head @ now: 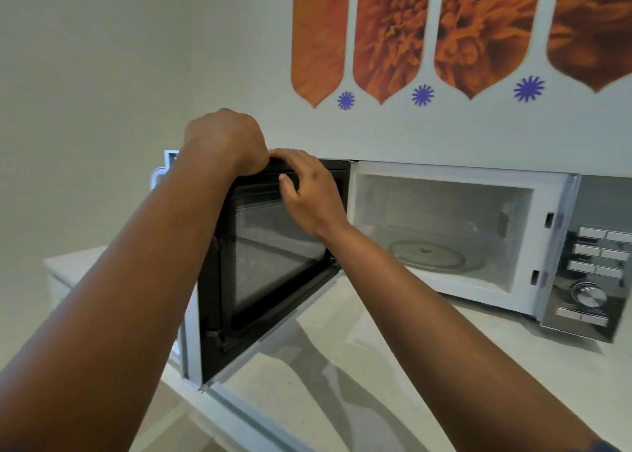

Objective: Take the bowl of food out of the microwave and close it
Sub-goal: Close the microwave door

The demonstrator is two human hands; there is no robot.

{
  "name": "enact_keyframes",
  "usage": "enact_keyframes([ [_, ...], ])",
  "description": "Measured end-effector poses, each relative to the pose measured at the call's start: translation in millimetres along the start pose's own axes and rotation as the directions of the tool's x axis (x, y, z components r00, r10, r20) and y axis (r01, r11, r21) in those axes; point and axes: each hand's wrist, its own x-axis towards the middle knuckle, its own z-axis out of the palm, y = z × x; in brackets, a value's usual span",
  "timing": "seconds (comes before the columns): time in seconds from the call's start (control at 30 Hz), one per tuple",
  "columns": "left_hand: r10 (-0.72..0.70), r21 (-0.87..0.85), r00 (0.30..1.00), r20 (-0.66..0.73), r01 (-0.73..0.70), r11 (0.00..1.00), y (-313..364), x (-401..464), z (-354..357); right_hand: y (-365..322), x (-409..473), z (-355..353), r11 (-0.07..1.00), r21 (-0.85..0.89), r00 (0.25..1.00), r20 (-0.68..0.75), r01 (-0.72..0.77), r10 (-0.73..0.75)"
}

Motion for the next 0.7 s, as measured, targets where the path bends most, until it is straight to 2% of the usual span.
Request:
enact_keyframes([
  [0.2,0.163,0.026,0.968,0.19,-0.171,0.985,-16,10,-14,3,6,6,1.0,0.02,0.997,-0.073,0.008,-0.007],
  [0.3,0.199,-0.059,0.929,0.313,-0.19,0.98,-26,15,-23,5,6,10,0.999,0.038,0.993,-0.118,0.027,-0.022],
  [0.4,0.25,-0.23,0.878,0.409,-0.166,0.959,-31,17,-30,9,6,11,0.998,0.054,0.986,-0.165,0.033,-0.024],
  [0.6,0.354,-0.442,0.851,0.387,-0.165,0.882,-30,19,-33,14,5,-2,0.997,0.067,0.974,-0.228,0.029,-0.013],
  [0.7,0.433,-0.52,0.845,0.313,-0.229,0.823,-25,23,-32,14,4,-15,0.997,0.072,0.974,-0.227,0.016,0.001],
])
